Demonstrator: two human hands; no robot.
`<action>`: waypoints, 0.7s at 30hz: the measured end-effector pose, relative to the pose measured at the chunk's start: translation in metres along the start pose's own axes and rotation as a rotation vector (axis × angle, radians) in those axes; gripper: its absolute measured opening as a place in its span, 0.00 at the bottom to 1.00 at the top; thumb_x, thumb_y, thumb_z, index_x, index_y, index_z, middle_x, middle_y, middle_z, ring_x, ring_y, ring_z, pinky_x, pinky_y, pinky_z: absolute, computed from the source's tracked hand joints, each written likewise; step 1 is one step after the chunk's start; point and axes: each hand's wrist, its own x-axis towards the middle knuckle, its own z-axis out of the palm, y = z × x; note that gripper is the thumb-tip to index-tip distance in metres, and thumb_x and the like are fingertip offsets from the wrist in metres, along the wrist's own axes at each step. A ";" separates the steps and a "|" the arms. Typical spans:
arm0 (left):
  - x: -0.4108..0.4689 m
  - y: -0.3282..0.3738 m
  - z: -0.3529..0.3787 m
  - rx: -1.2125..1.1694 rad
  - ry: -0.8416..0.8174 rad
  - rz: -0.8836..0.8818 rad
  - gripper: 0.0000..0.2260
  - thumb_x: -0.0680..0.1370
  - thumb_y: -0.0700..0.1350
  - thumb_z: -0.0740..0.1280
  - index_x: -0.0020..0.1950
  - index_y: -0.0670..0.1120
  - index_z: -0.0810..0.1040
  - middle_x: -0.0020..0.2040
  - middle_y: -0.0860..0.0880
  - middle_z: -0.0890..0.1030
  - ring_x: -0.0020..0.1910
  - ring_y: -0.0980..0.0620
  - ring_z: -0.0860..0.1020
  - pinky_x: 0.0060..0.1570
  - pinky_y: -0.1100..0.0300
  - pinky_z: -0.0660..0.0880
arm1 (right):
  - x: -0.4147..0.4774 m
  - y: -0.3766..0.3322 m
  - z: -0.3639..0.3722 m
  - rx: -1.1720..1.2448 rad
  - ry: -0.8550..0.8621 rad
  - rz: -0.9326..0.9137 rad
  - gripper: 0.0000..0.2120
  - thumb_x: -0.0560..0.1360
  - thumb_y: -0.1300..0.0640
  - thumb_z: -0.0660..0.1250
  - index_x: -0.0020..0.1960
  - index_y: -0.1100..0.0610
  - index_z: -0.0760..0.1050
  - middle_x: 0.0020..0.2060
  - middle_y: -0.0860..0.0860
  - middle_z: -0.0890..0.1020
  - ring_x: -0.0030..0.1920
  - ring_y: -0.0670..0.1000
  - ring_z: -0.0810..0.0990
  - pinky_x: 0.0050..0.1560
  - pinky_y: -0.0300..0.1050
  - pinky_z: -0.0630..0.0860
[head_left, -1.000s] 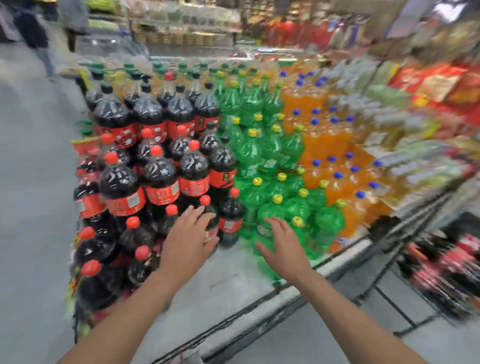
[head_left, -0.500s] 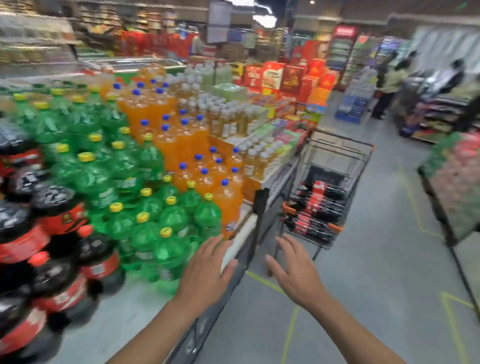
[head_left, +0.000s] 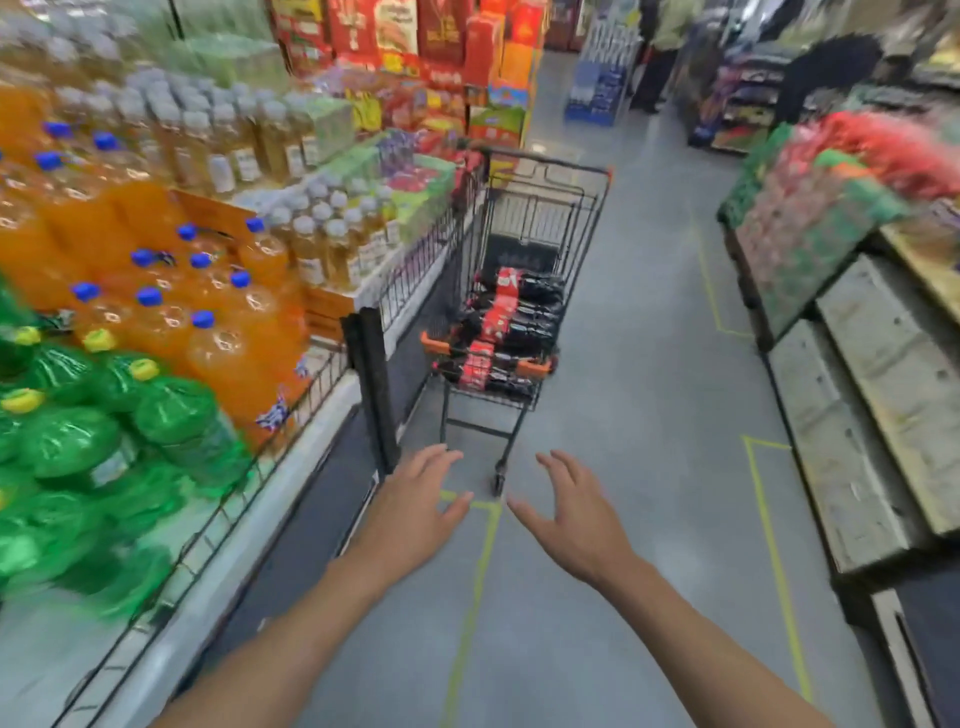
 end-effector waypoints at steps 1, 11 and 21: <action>0.007 0.006 0.007 -0.001 -0.014 -0.006 0.24 0.83 0.55 0.66 0.78 0.52 0.69 0.79 0.54 0.65 0.77 0.52 0.66 0.72 0.59 0.62 | 0.005 0.010 0.000 0.008 -0.006 0.006 0.36 0.79 0.35 0.64 0.80 0.53 0.62 0.79 0.51 0.63 0.80 0.51 0.59 0.78 0.50 0.58; 0.126 0.007 0.041 -0.030 -0.074 -0.006 0.22 0.83 0.56 0.65 0.76 0.53 0.70 0.78 0.55 0.66 0.77 0.53 0.65 0.73 0.55 0.66 | 0.104 0.064 -0.002 0.038 -0.049 0.052 0.34 0.79 0.35 0.63 0.79 0.49 0.62 0.79 0.47 0.62 0.79 0.49 0.58 0.78 0.51 0.59; 0.292 -0.023 0.037 -0.081 -0.104 0.014 0.22 0.83 0.56 0.65 0.77 0.54 0.69 0.77 0.57 0.67 0.76 0.54 0.67 0.72 0.57 0.66 | 0.253 0.082 -0.033 0.107 -0.004 0.153 0.34 0.79 0.37 0.65 0.79 0.51 0.63 0.77 0.46 0.64 0.78 0.48 0.61 0.77 0.50 0.60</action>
